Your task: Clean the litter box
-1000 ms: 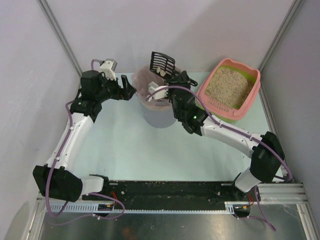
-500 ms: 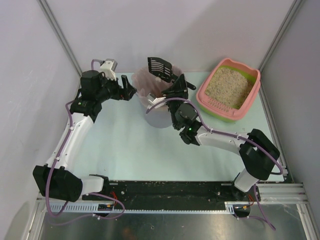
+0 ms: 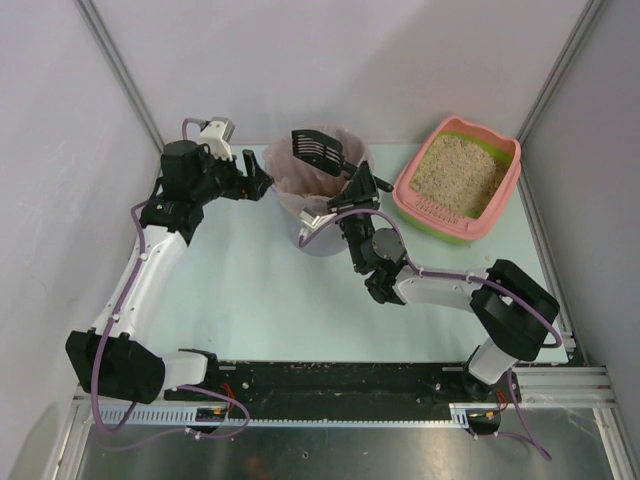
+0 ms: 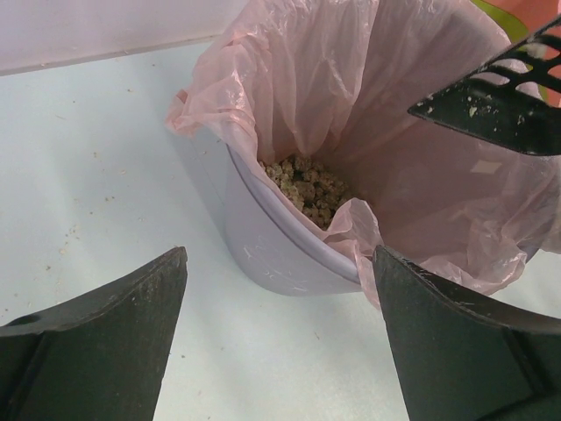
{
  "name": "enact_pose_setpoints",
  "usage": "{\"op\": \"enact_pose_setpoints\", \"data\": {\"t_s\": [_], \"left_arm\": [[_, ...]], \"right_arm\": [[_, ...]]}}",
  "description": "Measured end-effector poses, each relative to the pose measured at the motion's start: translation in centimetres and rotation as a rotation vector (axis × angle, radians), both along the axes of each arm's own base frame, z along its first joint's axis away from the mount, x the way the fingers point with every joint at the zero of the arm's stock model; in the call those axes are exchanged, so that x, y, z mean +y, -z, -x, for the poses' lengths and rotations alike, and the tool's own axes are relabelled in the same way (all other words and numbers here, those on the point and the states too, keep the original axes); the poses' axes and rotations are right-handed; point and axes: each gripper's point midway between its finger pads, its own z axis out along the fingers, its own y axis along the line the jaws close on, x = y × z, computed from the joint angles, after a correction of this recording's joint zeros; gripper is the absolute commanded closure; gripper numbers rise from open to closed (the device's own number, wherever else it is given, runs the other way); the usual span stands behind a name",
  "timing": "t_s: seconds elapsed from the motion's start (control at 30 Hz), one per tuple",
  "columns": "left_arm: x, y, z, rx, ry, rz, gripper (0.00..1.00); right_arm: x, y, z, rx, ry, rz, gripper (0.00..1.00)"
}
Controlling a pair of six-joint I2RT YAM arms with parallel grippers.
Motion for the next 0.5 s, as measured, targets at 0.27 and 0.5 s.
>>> {"op": "enact_pose_setpoints", "data": {"t_s": [0.27,0.5], "left_arm": [[-0.2,0.0,0.1,0.002,0.008,0.007,0.13],[-0.4,-0.2,0.2,0.0,0.022,0.017,0.13]], "right_arm": [[-0.1,3.4,1.1,0.039,-0.005,0.053,1.0],[-0.3,4.6,1.3,0.06,0.003,0.073,1.0]]}}
